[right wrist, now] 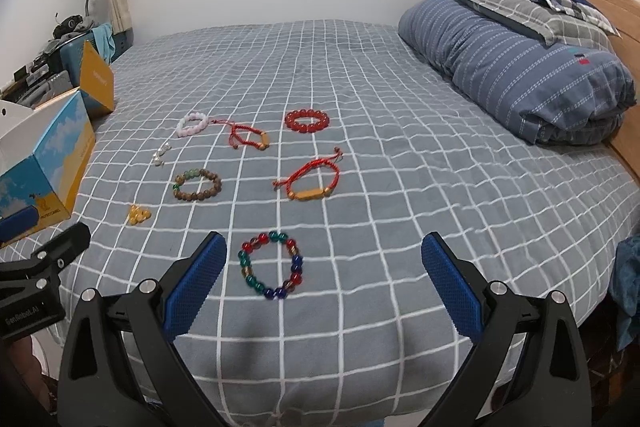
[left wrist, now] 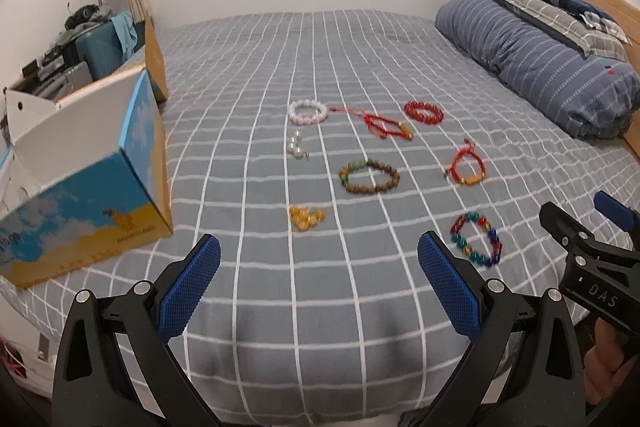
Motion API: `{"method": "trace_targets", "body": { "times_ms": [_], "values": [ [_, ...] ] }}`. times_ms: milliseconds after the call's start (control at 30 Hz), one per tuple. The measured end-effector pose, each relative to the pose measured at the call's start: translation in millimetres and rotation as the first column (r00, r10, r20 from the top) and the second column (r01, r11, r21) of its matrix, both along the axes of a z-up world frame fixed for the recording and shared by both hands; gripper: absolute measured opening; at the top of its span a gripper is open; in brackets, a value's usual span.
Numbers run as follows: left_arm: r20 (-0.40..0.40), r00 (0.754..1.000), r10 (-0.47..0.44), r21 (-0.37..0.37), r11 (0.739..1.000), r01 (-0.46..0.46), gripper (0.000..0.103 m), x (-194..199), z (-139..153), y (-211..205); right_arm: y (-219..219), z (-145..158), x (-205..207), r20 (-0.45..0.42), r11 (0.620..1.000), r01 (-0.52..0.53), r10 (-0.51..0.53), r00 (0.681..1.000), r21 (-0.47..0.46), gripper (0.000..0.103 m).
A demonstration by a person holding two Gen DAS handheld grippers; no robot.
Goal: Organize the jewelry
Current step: 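Grasp the wooden-and-green bead bracelet with left tool while right tool grasps red cord bracelet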
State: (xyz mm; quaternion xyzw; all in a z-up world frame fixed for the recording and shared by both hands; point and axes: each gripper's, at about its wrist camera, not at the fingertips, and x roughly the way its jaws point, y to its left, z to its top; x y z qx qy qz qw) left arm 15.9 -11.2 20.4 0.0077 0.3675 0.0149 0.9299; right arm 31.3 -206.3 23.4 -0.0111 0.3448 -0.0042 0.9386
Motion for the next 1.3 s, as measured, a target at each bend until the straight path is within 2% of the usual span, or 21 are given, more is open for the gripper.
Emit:
{"method": "trace_targets", "body": {
  "times_ms": [200,433,567,933,1300],
  "values": [
    [-0.042,0.999,0.014,-0.046,0.999,-0.016,0.097,34,11,6,-5,13,25,-0.017,1.000,0.008,-0.008,1.000,0.000,0.094],
    [-0.083,0.996,0.012,-0.050,0.999,-0.016,0.097,73,10,4,-3,7,67,-0.081,1.000,0.007,-0.006,0.997,0.010,0.094],
    [-0.102,0.995,-0.008,-0.021,1.000,0.006,0.097,98,6,-2,1,-2,90,-0.114,1.000,0.015,-0.014,0.993,0.008,0.094],
    [-0.190,0.981,-0.037,-0.004,0.999,0.037,0.097,155,-37,-8,-11,-40,156,-0.256,0.999,0.028,-0.017,0.967,0.040,0.094],
    [-0.263,0.962,-0.077,-0.004,0.997,0.079,0.097,176,-71,-27,-12,-68,188,-0.344,0.997,0.041,-0.015,0.939,0.069,0.094]
  ]
}}
